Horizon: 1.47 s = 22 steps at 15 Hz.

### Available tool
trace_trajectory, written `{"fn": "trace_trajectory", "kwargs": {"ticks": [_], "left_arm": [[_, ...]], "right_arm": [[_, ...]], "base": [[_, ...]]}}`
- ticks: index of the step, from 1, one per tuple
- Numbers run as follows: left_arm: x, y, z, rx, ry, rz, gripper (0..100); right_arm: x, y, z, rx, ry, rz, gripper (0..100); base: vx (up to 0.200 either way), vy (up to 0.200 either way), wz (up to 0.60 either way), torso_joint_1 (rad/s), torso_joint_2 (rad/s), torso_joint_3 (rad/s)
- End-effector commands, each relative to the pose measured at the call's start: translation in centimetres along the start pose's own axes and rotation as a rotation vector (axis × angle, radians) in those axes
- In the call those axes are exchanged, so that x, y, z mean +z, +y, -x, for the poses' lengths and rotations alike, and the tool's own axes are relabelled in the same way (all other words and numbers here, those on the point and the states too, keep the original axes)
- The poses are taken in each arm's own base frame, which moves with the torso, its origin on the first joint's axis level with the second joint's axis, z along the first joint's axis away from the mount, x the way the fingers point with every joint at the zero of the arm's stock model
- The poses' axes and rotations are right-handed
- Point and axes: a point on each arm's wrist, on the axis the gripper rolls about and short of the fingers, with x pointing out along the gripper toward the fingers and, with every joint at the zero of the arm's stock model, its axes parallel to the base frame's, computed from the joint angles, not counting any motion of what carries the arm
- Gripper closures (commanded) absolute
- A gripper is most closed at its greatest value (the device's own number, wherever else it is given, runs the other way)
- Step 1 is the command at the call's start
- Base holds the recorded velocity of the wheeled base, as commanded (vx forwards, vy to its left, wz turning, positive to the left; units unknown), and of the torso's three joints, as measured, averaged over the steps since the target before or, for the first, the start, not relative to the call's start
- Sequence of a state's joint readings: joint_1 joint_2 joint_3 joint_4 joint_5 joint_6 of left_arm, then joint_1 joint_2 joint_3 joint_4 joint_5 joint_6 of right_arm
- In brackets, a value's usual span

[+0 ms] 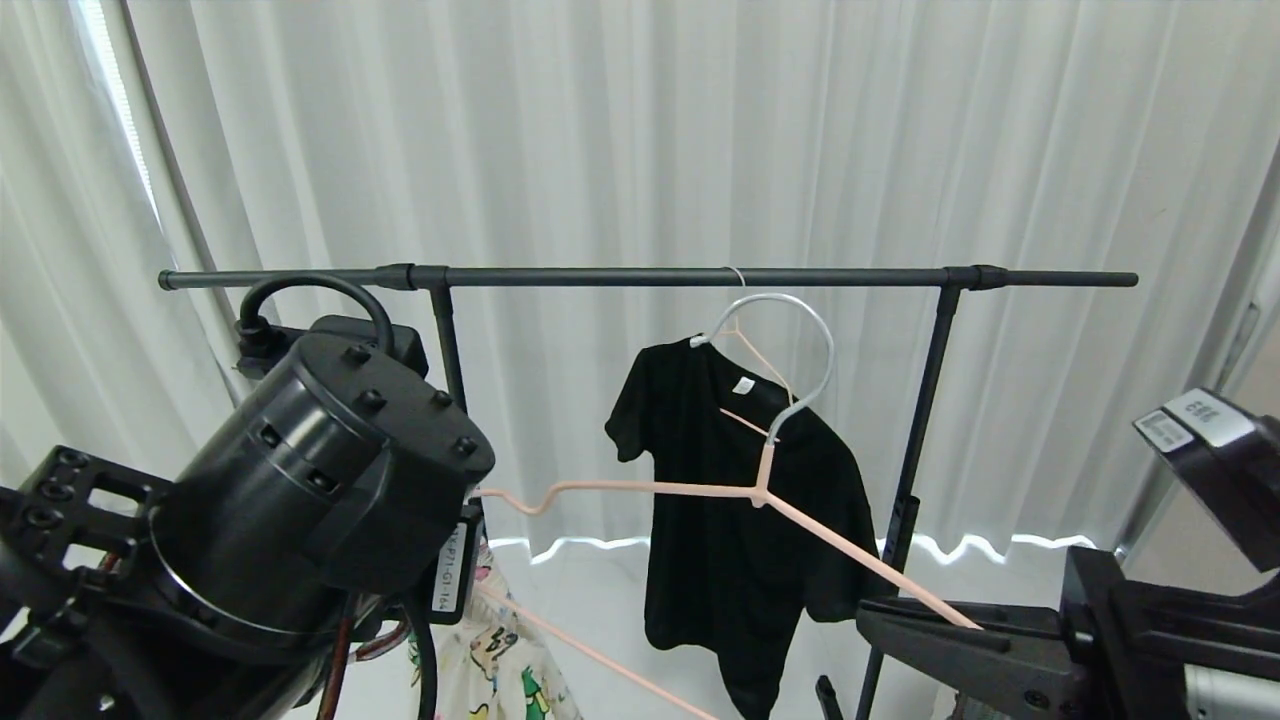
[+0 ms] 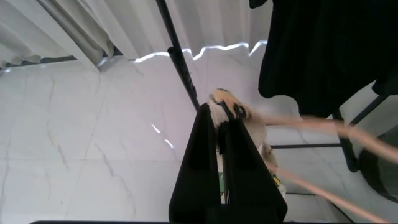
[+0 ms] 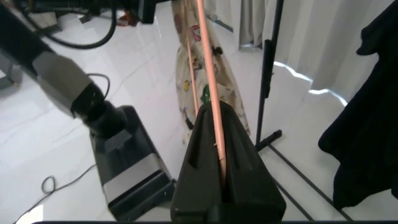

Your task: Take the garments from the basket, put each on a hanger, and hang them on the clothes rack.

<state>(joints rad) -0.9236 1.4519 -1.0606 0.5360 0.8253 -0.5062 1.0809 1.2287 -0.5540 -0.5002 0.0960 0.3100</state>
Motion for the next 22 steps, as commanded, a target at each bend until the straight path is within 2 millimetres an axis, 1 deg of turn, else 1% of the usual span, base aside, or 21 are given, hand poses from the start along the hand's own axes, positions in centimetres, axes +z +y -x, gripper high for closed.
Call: {"fn": "trace_trajectory", "kwargs": {"ticks": [1, 5, 8, 10, 12, 14, 16, 18, 22], "left_arm": [[0.2, 0.0, 0.2, -0.009, -0.008, 0.007, 100], [0.9, -0.1, 2.0, -0.078, -0.056, 0.028, 100], [0.8, 0.1, 3.4, -0.168, -0.064, 0.029, 100], [0.9, 0.1, 4.1, -0.214, -0.071, 0.030, 100], [1.5, -0.1, 4.9, -0.261, -0.084, 0.044, 100], [2.4, -0.3, 5.6, -0.302, -0.100, 0.067, 100], [2.8, -0.4, 6.1, -0.328, -0.113, 0.075, 100], [2.6, -0.7, 7.0, -0.371, -0.122, 0.059, 100], [2.4, -0.9, 7.1, -0.383, -0.115, 0.071, 100]], "right_arm": [[-0.7, -0.3, -1.7, -0.012, 0.042, -0.002, 100], [-1.3, -0.4, -3.5, -0.004, 0.057, -0.005, 100], [-1.6, 1.0, -4.9, 0.059, 0.068, -0.013, 100], [-1.7, 1.3, -5.8, 0.064, 0.072, -0.010, 100], [-1.7, 1.5, -7.0, 0.044, 0.036, -0.008, 100], [-1.9, 1.9, -7.7, 0.040, 0.027, -0.010, 100], [-2.0, 2.2, -8.1, 0.034, 0.020, -0.014, 100], [-2.0, 2.4, -8.8, 0.015, 0.000, -0.015, 100], [-1.6, 2.4, -8.8, -0.032, -0.046, -0.016, 100]], "base": [[0.000, 0.000, 0.00, 0.000, 0.00, 0.000], [0.000, 0.000, 0.00, 0.000, 0.00, 0.000], [0.000, 0.000, 0.00, 0.000, 0.00, 0.000], [0.000, 0.000, 0.00, 0.000, 0.00, 0.000], [0.000, 0.000, 0.00, 0.000, 0.00, 0.000], [0.000, 0.000, 0.00, 0.000, 0.00, 0.000], [0.000, 0.000, 0.00, 0.000, 0.00, 0.000], [0.000, 0.000, 0.00, 0.000, 0.00, 0.000], [0.000, 0.000, 0.00, 0.000, 0.00, 0.000]]}}
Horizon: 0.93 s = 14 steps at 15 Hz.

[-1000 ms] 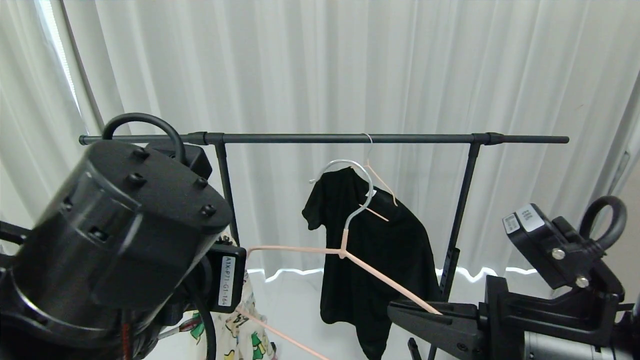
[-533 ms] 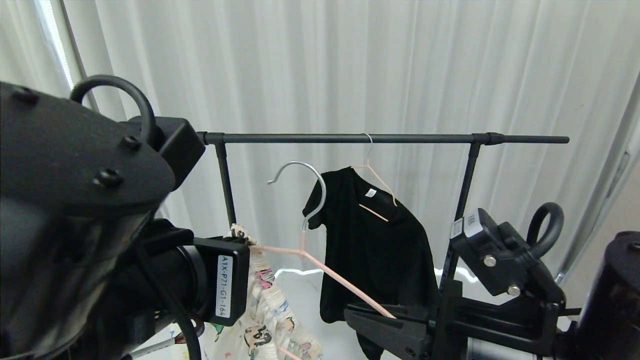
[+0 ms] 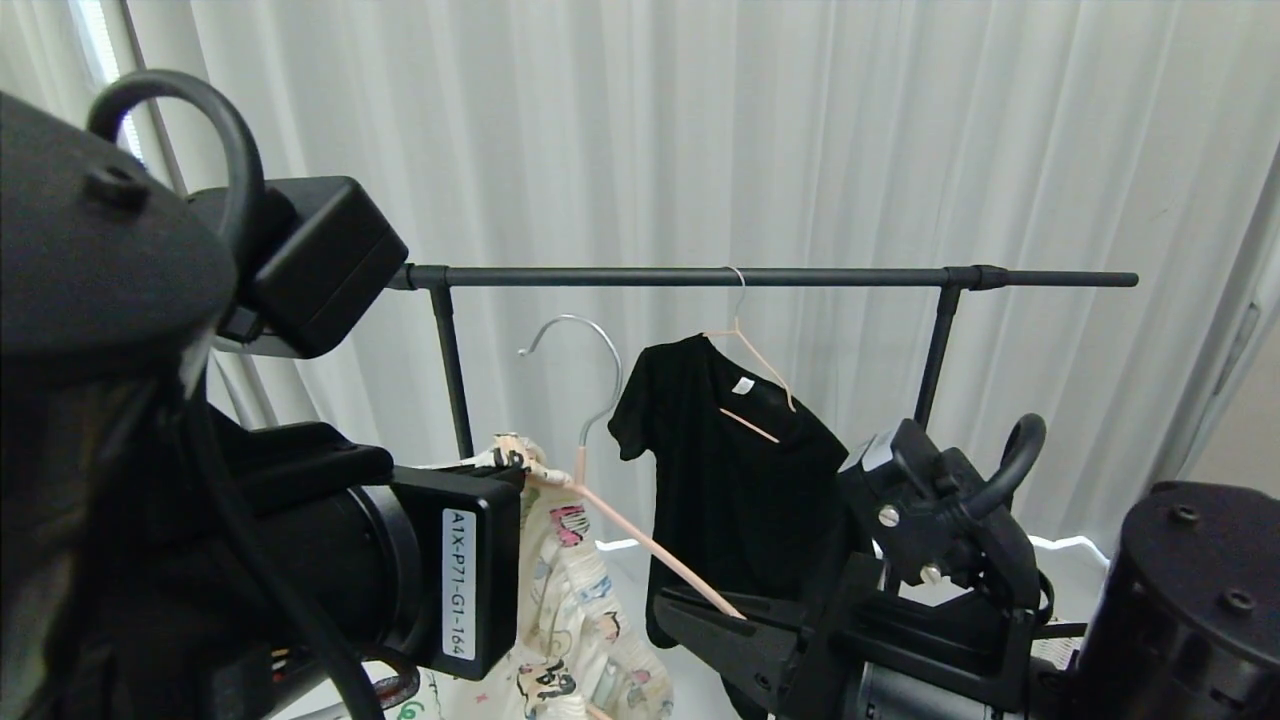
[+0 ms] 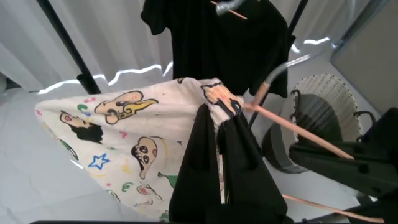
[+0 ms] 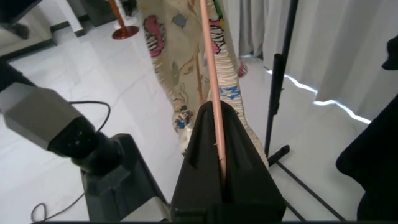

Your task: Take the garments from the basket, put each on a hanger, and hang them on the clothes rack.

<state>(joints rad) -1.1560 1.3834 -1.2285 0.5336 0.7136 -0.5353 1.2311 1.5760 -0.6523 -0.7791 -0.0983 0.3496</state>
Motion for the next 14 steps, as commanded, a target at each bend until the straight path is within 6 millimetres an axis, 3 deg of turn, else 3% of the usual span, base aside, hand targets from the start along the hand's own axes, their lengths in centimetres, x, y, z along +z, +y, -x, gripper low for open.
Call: {"fn": "trace_trajectory", "kwargs": {"ticks": [1, 6, 7, 14], "left_arm": [[0.0, -0.1, 0.0, -0.003, 0.000, 0.000, 100], [-0.4, -0.7, 0.9, -0.052, 0.000, 0.033, 100], [-0.6, -1.0, 1.0, -0.065, 0.003, 0.038, 0], [-1.6, -0.4, 1.8, -0.088, 0.012, 0.020, 0]], "right_arm": [[0.2, 0.1, 0.0, -0.010, -0.010, 0.003, 100], [1.3, 0.4, 0.2, -0.032, -0.085, 0.002, 100], [1.4, 0.4, 0.3, -0.033, -0.089, 0.014, 100], [2.9, 0.6, 2.2, -0.060, -0.162, 0.104, 100]], "base": [[0.000, 0.000, 0.00, 0.000, 0.00, 0.000], [0.000, 0.000, 0.00, 0.000, 0.00, 0.000], [0.000, 0.000, 0.00, 0.000, 0.00, 0.000], [0.000, 0.000, 0.00, 0.000, 0.00, 0.000]]}}
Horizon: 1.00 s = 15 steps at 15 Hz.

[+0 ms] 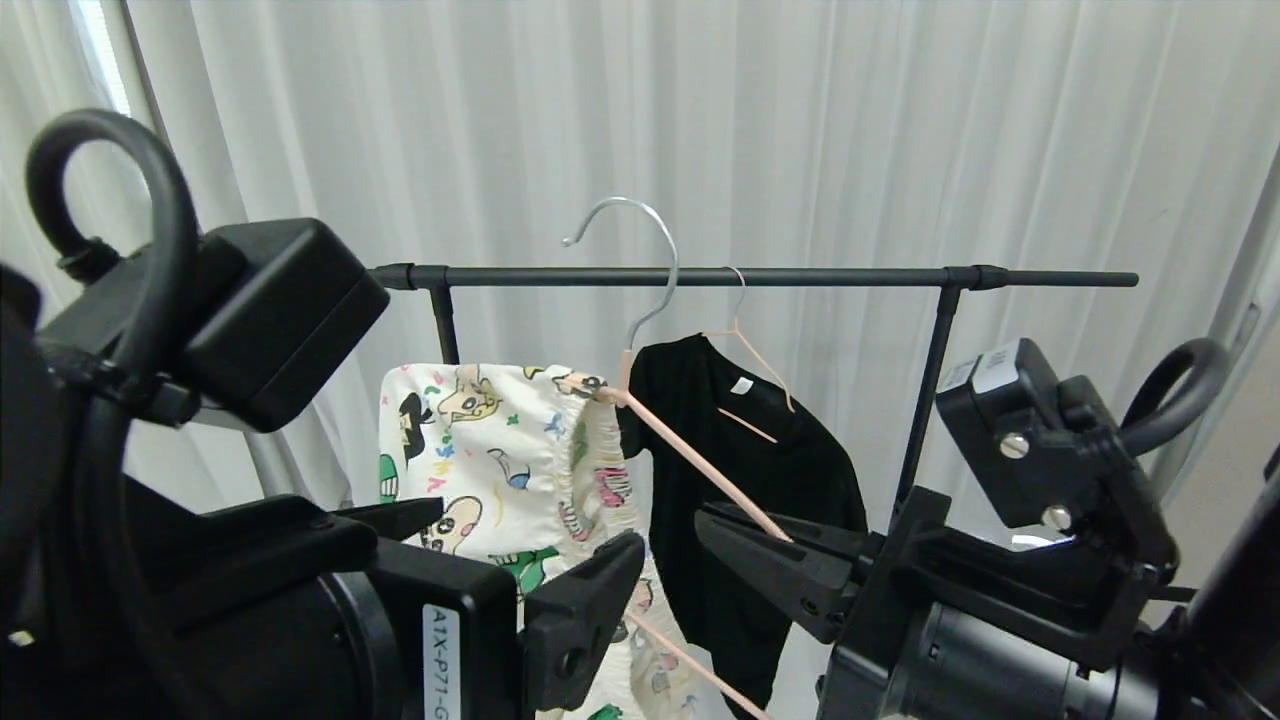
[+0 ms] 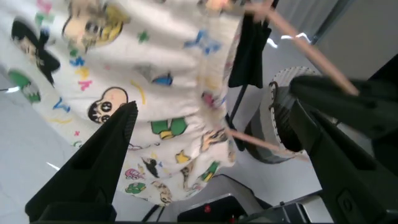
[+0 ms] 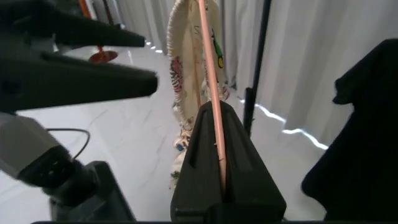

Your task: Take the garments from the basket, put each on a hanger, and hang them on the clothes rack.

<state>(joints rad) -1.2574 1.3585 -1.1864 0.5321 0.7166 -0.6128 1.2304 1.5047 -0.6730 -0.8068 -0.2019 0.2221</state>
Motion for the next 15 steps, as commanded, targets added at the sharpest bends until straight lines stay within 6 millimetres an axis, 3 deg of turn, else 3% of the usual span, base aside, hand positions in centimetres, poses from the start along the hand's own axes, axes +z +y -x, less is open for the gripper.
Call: {"fn": "trace_trajectory", "kwargs": {"ticks": [1, 3, 5, 9, 11, 15], "left_arm": [[-0.7, 1.0, 0.8, -0.013, 0.001, -0.018, 0], [-1.4, 2.2, 1.7, -0.025, -0.005, -0.085, 0], [-2.7, 4.3, 2.7, -0.032, -0.009, -0.266, 0], [-4.4, 7.0, 5.2, -0.363, 0.007, -0.456, 0], [-5.6, 7.2, 4.7, -0.445, 0.008, -0.552, 0], [-6.7, 4.6, 2.2, -0.583, 0.011, -0.574, 0]], "right_arm": [[0.8, -0.1, 1.0, -0.002, -0.031, 0.004, 100], [0.6, -0.3, 2.1, -0.001, -0.028, 0.026, 100], [-1.2, -0.7, 4.4, 0.016, 0.027, 0.062, 100], [-3.4, 0.2, 8.3, 0.127, 0.080, 0.129, 100], [-4.3, 0.5, 9.4, 0.172, 0.107, 0.161, 100], [-4.6, 0.4, 10.1, 0.195, 0.108, 0.193, 100]], "base": [[0.000, 0.000, 0.00, 0.000, 0.00, 0.000], [0.000, 0.000, 0.00, 0.000, 0.00, 0.000], [0.000, 0.000, 0.00, 0.000, 0.00, 0.000], [0.000, 0.000, 0.00, 0.000, 0.00, 0.000], [0.000, 0.000, 0.00, 0.000, 0.00, 0.000], [0.000, 0.000, 0.00, 0.000, 0.00, 0.000]]}}
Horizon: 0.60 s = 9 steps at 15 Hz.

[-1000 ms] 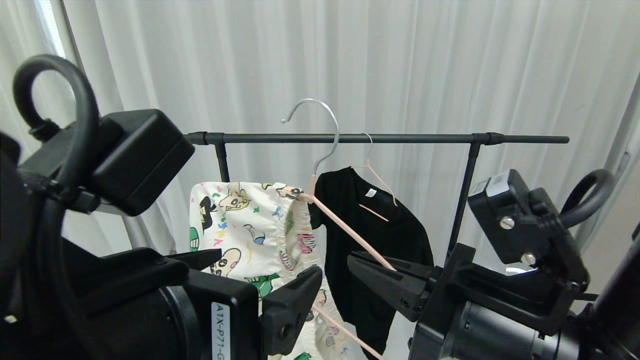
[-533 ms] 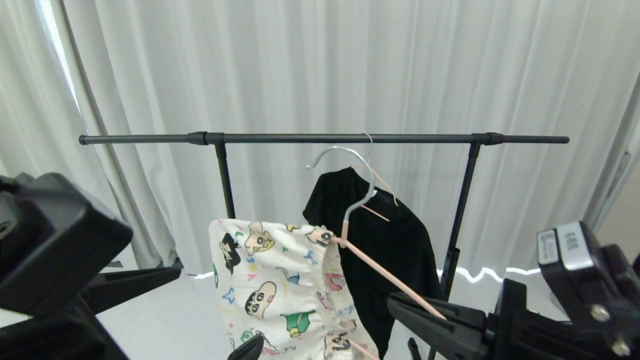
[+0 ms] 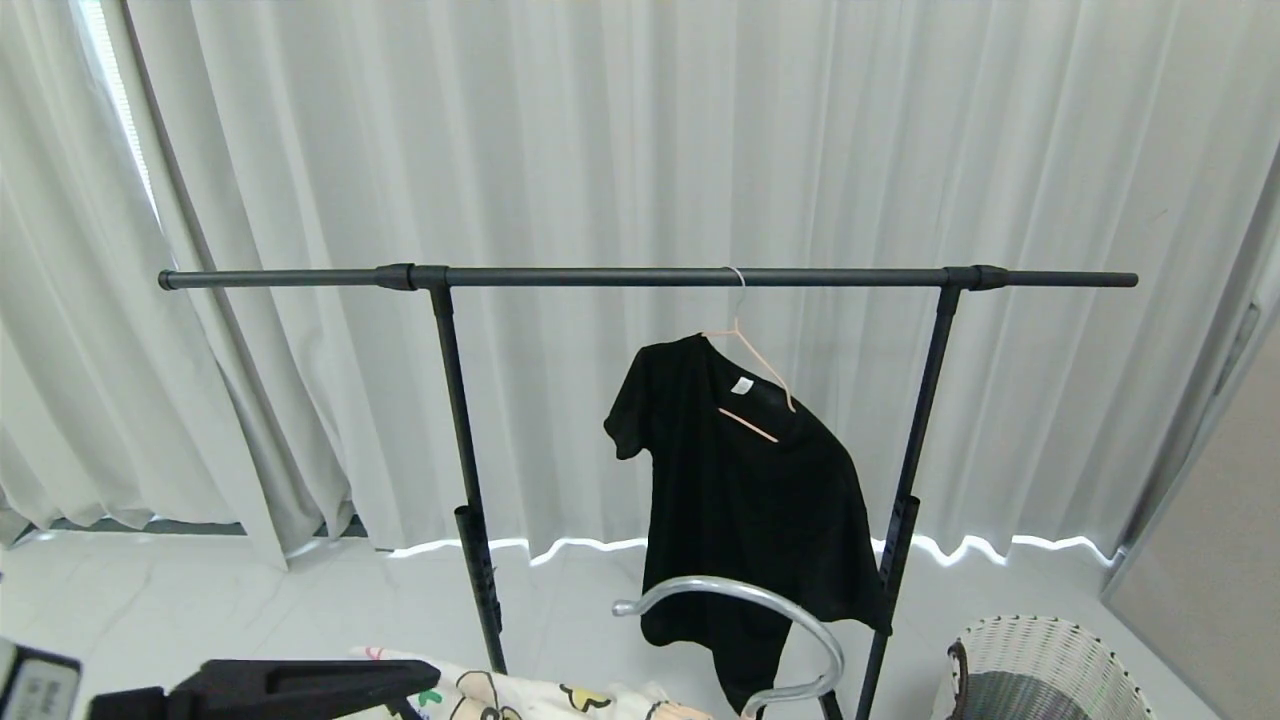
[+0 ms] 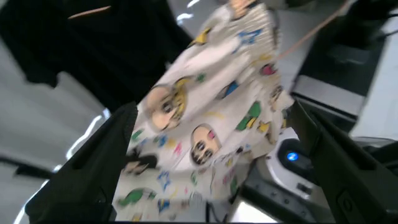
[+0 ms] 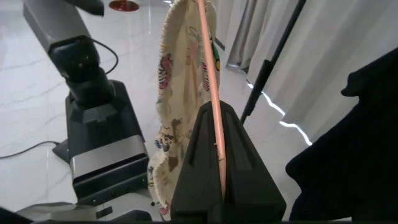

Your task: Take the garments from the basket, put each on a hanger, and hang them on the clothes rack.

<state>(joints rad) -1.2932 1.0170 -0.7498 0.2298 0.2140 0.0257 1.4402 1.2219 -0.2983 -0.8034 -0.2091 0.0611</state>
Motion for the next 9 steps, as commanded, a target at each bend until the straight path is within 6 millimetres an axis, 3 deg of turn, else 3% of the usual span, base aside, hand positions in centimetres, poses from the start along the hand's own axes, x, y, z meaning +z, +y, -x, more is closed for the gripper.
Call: {"fn": "trace_trajectory", "kwargs": {"ticks": [1, 5, 9], "left_arm": [[-0.4, -0.6, -2.0, -0.058, 0.069, -0.027, 0], [-0.7, -0.7, -3.0, -0.113, 0.104, -0.126, 0], [-0.6, -0.3, -1.2, -0.109, 0.033, -0.122, 0]], "right_arm": [[0.1, 0.1, 0.3, 0.015, -0.009, 0.000, 100], [-0.3, 0.7, 0.5, 0.057, 0.010, 0.014, 100], [-1.0, 0.5, 0.8, 0.044, 0.031, 0.011, 100]], "base": [[0.000, 0.000, 0.00, 0.000, 0.00, 0.000], [0.000, 0.000, 0.00, 0.000, 0.00, 0.000], [0.000, 0.000, 0.00, 0.000, 0.00, 0.000]]}}
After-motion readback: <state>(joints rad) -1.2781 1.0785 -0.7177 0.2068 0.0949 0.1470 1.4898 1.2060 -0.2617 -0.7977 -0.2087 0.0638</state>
